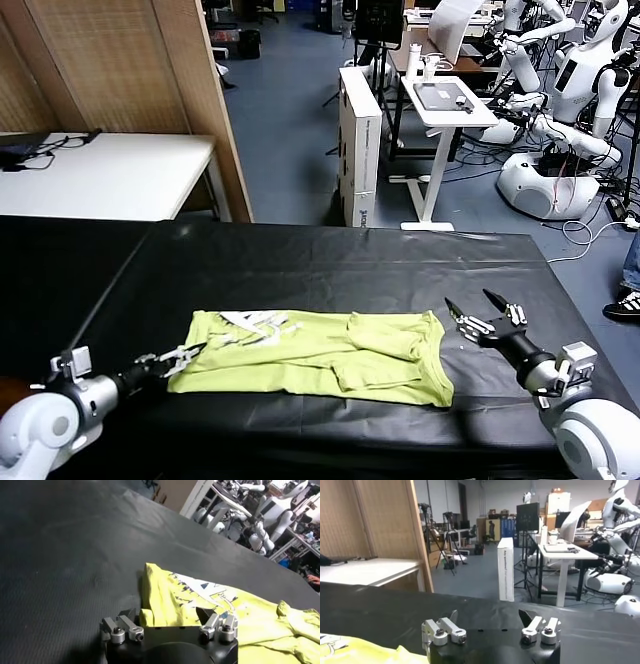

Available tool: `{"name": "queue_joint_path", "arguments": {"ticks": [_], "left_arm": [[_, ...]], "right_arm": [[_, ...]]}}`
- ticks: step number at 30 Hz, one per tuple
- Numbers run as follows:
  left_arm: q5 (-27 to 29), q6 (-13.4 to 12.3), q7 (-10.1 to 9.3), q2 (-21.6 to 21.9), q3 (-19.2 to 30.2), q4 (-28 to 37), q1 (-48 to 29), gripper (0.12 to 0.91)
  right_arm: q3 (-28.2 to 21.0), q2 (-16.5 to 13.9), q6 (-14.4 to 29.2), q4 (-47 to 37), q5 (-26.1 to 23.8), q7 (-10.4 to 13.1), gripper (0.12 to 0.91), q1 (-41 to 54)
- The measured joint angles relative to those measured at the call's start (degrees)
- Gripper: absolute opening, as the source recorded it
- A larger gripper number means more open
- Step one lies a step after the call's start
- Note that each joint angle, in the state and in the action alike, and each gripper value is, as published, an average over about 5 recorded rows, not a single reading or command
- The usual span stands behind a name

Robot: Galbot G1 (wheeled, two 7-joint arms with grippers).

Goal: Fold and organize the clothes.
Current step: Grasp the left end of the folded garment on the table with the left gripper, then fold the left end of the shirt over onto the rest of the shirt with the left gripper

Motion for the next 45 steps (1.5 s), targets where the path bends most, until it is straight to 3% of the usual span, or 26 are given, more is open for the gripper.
{"name": "queue_joint_path", "arguments": {"ticks": [11, 14, 18, 23, 26, 33, 40, 45], "left_arm": [[-0.75, 0.06, -0.21, -0.77, 0.4, 0.04, -0.23, 0.902], [-0.74, 0.09, -0.5, -0.77, 0.43, 0.05, -0.23, 0.841], [-0.53, 0.16, -0.68, -0.8, 0.47, 0.04, 0.03, 0.626], [-0.39, 0.39, -0.72, -0.96, 0.56, -0.2, 0.29, 0.304], [-0.11, 0.46, -0.73, -1.17, 0.59, -0.51, 0.26, 0.193], [4.02, 0.41, -0.55, -0.97, -0.08, -1.29, 0.59, 0.185], [9.28, 0.04, -0.13, 2.4, -3.49, -0.98, 2.59, 0.185], [13.81, -3.48, -0.41, 6.26, -8.07, -1.26, 5.15, 0.185]], "right_arm": [[-0.34, 0.4, 0.09, 0.47, -0.61, -0.02, 0.907, -0.12], [-0.64, 0.54, 0.19, 0.59, -0.94, -0.02, 0.907, 0.03], [-0.74, 0.78, 0.24, 0.65, -1.24, -0.05, 0.907, 0.05], [-0.81, 0.85, 0.26, 0.61, -1.4, -0.13, 0.907, 0.19], [-0.86, 0.89, 0.28, 0.55, -1.45, -0.14, 0.907, 0.36], [-0.89, 1.19, 0.35, 0.15, -1.51, -0.03, 0.907, 0.46], [-1.11, 2.26, 0.3, -0.58, -1.63, 0.59, 0.907, 1.15], [-1.18, 3.0, 0.29, -0.88, -2.01, 0.7, 0.907, 0.76]]}}
